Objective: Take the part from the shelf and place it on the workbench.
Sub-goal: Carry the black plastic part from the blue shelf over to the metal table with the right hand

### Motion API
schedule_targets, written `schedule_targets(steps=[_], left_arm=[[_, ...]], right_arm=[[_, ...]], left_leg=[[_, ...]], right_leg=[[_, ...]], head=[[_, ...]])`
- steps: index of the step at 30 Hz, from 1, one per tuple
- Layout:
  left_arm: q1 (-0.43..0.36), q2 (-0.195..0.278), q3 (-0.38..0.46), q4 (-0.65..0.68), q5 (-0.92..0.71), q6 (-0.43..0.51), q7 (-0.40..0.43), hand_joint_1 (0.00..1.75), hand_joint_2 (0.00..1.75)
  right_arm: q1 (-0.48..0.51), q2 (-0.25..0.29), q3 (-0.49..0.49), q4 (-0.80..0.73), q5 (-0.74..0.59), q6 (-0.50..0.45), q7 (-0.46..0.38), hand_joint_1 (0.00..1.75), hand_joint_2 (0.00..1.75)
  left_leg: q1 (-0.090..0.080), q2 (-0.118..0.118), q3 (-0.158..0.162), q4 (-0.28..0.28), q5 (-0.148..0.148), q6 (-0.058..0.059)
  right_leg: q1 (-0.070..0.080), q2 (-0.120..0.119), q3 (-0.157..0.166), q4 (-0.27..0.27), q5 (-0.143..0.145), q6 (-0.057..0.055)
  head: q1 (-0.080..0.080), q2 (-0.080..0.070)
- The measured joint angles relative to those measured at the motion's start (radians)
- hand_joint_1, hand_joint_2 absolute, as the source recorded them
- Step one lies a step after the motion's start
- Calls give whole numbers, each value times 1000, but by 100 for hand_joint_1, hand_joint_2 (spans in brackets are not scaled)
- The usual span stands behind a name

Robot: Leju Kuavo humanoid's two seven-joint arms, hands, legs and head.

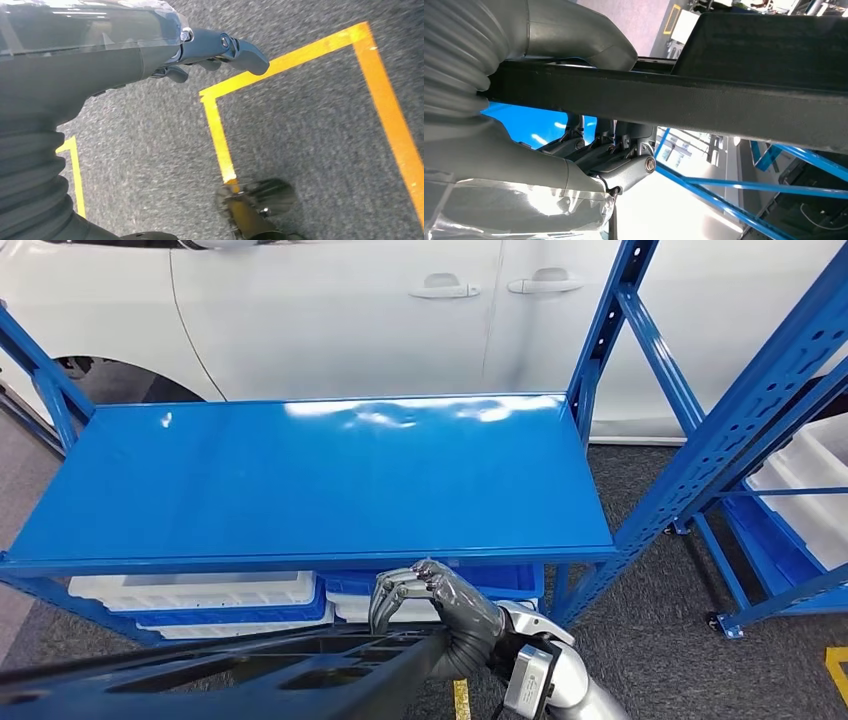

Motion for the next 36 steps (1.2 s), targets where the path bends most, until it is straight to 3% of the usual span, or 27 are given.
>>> schedule_targets(steps=[1, 2, 5, 6, 7, 10, 11, 12, 14, 15, 16, 17, 18, 19, 20, 22, 23, 25, 26, 27, 30, 31, 32, 33, 35, 36], left_arm=[[0, 0, 0, 0, 0, 0, 0, 0, 175], [0, 0, 0, 0, 0, 0, 0, 0, 175], [-3, 0, 0, 0, 0, 0, 0, 0, 175], [-4, 0, 0, 0, 0, 0, 0, 0, 175], [-4, 0, 0, 0, 0, 0, 0, 0, 175], [0, 0, 0, 0, 0, 0, -1, 0, 175], [0, 0, 0, 0, 0, 0, -1, 0, 175], [-1, 0, 1, 0, 1, 1, -2, 0, 175], [-1, 0, 1, 0, 4, 3, -3, 0, 175], [0, 0, 2, 0, 6, 4, -3, 0, 175], [2, 0, 3, 0, 8, 4, -3, 0, 175], [4, 0, 4, 0, 10, 5, -4, 0, 175], [4, 0, 4, 0, 10, 6, -4, 0, 175], [5, 0, 5, 0, 10, 7, -5, 0, 175], [5, 0, 6, 0, 10, 7, -5, 0, 175], [5, -1, 8, 0, 10, 8, -7, 0, 175], [6, -1, 8, 0, 10, 9, -7, 0, 175], [8, -1, 10, 0, 10, 10, -8, 0, 175], [10, -1, 12, 0, 10, 10, -8, 0, 175], [12, -1, 13, 0, 10, 10, -7, 0, 175], [16, 0, 14, 0, 10, 14, -7, 0, 175], [16, 0, 15, 0, 10, 15, -7, 0, 175], [16, 0, 15, 0, 10, 16, -7, 0, 175], [16, 0, 16, 0, 11, 17, -6, 0, 175], [14, 0, 18, 0, 11, 21, -5, 0, 175], [12, 0, 19, 0, 11, 22, -4, 0, 175]], right_arm=[[3, 0, 0, 1, 0, 0, 0, 124, 175], [6, 0, 0, 1, -1, 0, 0, 124, 175], [8, 0, 0, 3, -4, 0, -2, 124, 175], [8, 0, 0, 3, -6, 0, -3, 124, 175], [9, 0, 0, 3, -8, 0, -4, 124, 175], [20, 0, -5, 3, -21, 0, -10, 124, 175], [26, 0, -9, 2, -28, 0, -14, 124, 175], [33, -1, -15, 2, -35, 0, -17, 124, 175], [47, -1, -27, 2, -54, 2, -25, 124, 175], [53, -1, -34, 2, -65, 4, -28, 124, 175], [61, 0, -42, 2, -75, 8, -31, 124, 175], [69, 0, -50, 2, -83, 11, -33, 124, 175], [77, 0, -59, 1, -87, 13, -35, 124, 175], [84, 0, -67, -1, -89, 14, -35, 124, 175], [89, 1, -74, -4, -91, 14, -35, 124, 175], [102, 3, -89, -14, -95, 15, -37, 124, 175], [110, 4, -96, -19, -96, 15, -38, 124, 175], [127, 6, -109, -25, -97, 17, -39, 124, 175], [133, 7, -113, -27, -97, 18, -40, 124, 175], [140, 9, -117, -30, -97, 19, -40, 124, 175], [160, 16, -129, -40, -98, 27, -40, 124, 175], [166, 19, -133, -43, -99, 31, -40, 124, 175], [171, 20, -137, -44, -100, 34, -40, 124, 175], [174, 22, -142, -45, -102, 36, -40, 124, 175], [177, 29, -151, -47, -109, 38, -38, 124, 175], [177, 32, -156, -49, -114, 39, -36, 124, 175]], left_leg=[[0, 0, 2, 29, -15, 0], [0, 0, 22, 22, -13, 0], [-2, 0, 165, -175, 43, 11], [-4, -1, 197, -228, 55, 17], [-7, -2, 208, -252, 61, 23], [-8, 0, 192, -255, 89, 40], [-6, 2, 182, -257, 101, 47], [-3, 5, 170, -258, 115, 53], [-3, 7, 141, -258, 138, 59], [-3, 8, 126, -257, 150, 59], [-3, 9, 111, -256, 161, 58], [-3, 10, 95, -254, 171, 56], [-3, 10, 80, -251, 181, 54], [-3, 11, 66, -248, 189, 51], [-3, 10, 54, -243, 197, 46], [-4, 9, 41, -237, 211, 36], [-4, 9, 40, -238, 219, 30], [-2, 7, 37, -242, 232, 16], [-1, 6, 30, -235, 222, 10], [-1, 4, 19, -213, 193, 5], [0, 3, -20, -46, 42, -3], [0, 3, -24, 10, 19, -4], [0, 3, -16, 41, 23, -4], [0, 3, 6, 42, 47, -3], [-1, 3, 101, -58, 90, 4], [-3, 3, 160, -139, 85, 10]], right_leg=[[2, 0, -12, 1, 9, 0], [4, -1, -25, 3, 18, 0], [8, 1, -55, 10, 43, 8], [9, 1, -61, 12, 51, 14], [10, 1, -64, 12, 59, 19], [8, 4, -72, 7, 77, 36], [6, 6, -80, 18, 58, 42], [4, 8, -92, 49, 20, 48], [-2, 8, -121, 165, -91, 58], [-4, 8, -132, 233, -130, 62], [-5, 8, -133, 283, -146, 65], [-7, 8, -118, 302, -138, 67], [-9, 7, -87, 286, -115, 68], [-11, 7, -37, 233, -92, 68], [-12, 7, 21, 159, -87, 65], [-8, 8, 107, 36, -101, 54], [-4, 9, 122, 8, -112, 48], [-2, 8, 115, -1, -97, 32], [-3, 7, 106, -4, -86, 24], [-5, 5, 94, -7, -73, 15], [-1, 1, 50, -9, -35, 1], [1, 0, 33, -7, -22, 0], [3, 0, 16, -5, -11, 0], [4, 0, -1, -2, 1, 2], [7, 0, -34, 6, 22, 6], [8, 1, -46, 11, 32, 10]], head=[[0, 0], [0, 0], [0, 0], [0, 0], [0, 0], [0, 0], [0, 0], [0, 0], [1, 0], [1, 0], [1, 0], [0, 0], [0, 0], [0, 0], [0, 0], [0, 0], [-1, 0], [-1, 0], [-1, 0], [-1, 0], [-1, 0], [-1, 0], [-1, 0], [-1, 0], [-1, 0], [-1, 0]])
